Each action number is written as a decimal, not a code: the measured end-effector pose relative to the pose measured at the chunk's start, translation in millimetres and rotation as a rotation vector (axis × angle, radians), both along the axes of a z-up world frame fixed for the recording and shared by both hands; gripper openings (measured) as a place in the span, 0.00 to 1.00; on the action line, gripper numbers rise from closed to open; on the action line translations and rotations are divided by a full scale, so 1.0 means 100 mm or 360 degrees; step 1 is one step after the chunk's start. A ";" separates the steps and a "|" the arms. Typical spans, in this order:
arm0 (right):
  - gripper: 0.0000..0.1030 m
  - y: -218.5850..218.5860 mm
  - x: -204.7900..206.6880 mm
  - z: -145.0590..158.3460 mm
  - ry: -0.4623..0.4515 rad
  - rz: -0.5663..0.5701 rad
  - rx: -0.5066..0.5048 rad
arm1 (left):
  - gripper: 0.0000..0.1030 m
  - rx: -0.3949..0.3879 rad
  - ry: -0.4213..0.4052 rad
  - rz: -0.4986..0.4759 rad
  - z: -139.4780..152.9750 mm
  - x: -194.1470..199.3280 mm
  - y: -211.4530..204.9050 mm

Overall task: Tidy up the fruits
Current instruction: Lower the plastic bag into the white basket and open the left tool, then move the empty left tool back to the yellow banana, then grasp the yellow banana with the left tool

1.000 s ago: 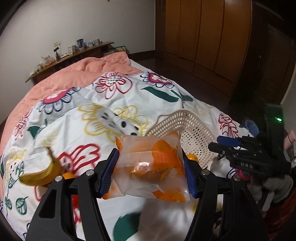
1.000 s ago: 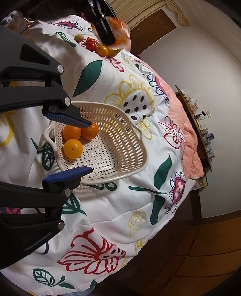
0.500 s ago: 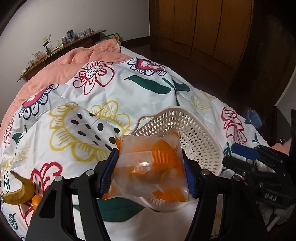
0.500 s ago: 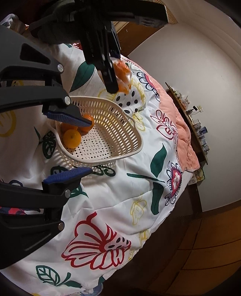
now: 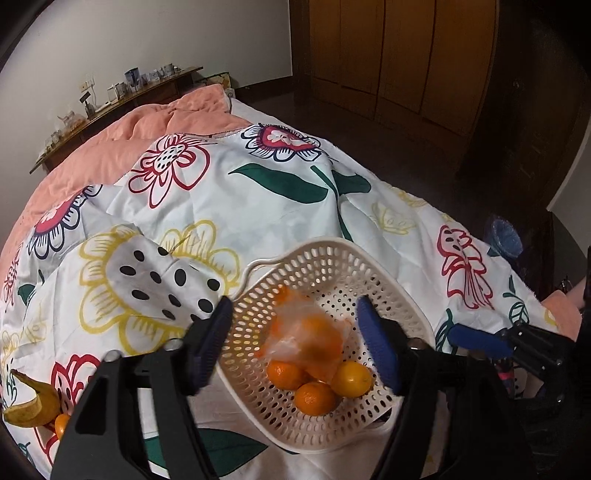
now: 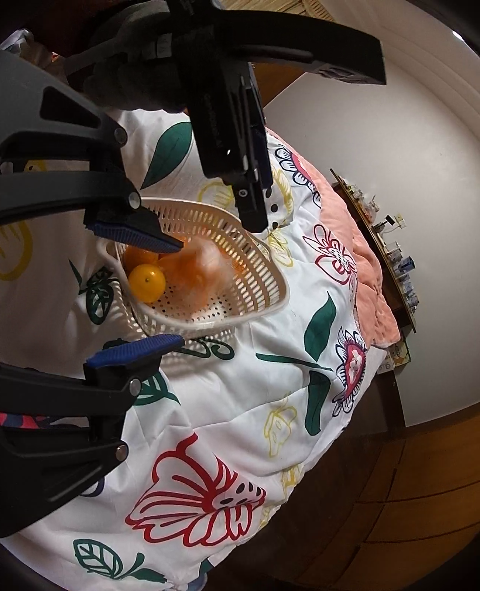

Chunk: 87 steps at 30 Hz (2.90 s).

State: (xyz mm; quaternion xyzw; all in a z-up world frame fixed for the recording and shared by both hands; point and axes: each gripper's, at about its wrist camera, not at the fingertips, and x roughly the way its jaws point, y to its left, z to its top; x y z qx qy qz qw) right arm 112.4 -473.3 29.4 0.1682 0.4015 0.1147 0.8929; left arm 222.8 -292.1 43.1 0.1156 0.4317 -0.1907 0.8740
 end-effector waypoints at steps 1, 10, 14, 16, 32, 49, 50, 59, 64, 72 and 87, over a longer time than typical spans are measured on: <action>0.45 0.01 0.00 0.00 0.0001 0.0004 0.0000 | 0.73 -0.0001 -0.0003 0.0006 0.01 0.00 0.01; 0.46 0.10 -0.01 -0.01 0.0006 0.0036 -0.0007 | 0.75 -0.0054 0.0024 0.0112 0.04 0.02 0.28; 0.47 0.15 -0.02 -0.01 0.0010 0.0055 -0.0007 | 0.81 -0.0082 0.0015 0.0154 0.08 -0.01 0.39; 0.47 0.19 -0.01 -0.01 0.0013 0.0067 -0.0007 | 0.85 -0.0082 0.0008 0.0185 0.10 -0.02 0.45; 0.48 0.51 -0.04 0.10 0.0000 0.0156 -0.0027 | 0.92 -0.0114 -0.0072 0.0404 0.33 -0.11 1.16; 0.73 0.76 -0.07 0.18 -0.0011 0.0213 0.0009 | 0.96 -0.0207 -0.0234 0.0816 0.67 -0.29 2.37; 0.73 0.78 -0.07 0.19 -0.0012 0.0219 0.0007 | 0.96 -0.0204 -0.0246 0.0843 0.68 -0.31 2.44; 0.74 0.87 -0.08 0.19 -0.0006 0.0253 0.0000 | 0.96 -0.0199 -0.0280 0.1069 0.65 -0.44 3.03; 0.74 0.93 -0.08 0.18 0.0002 0.0269 -0.0003 | 0.96 -0.0221 -0.0251 0.1145 0.52 -0.48 3.23; 0.74 0.99 -0.09 0.20 0.0002 0.0294 -0.0011 | 0.96 -0.0263 -0.0189 0.1186 0.34 -0.45 3.35; 0.74 1.02 -0.09 0.20 0.0003 0.0302 -0.0013 | 0.82 -0.0310 -0.0033 0.1187 0.00 -0.24 3.39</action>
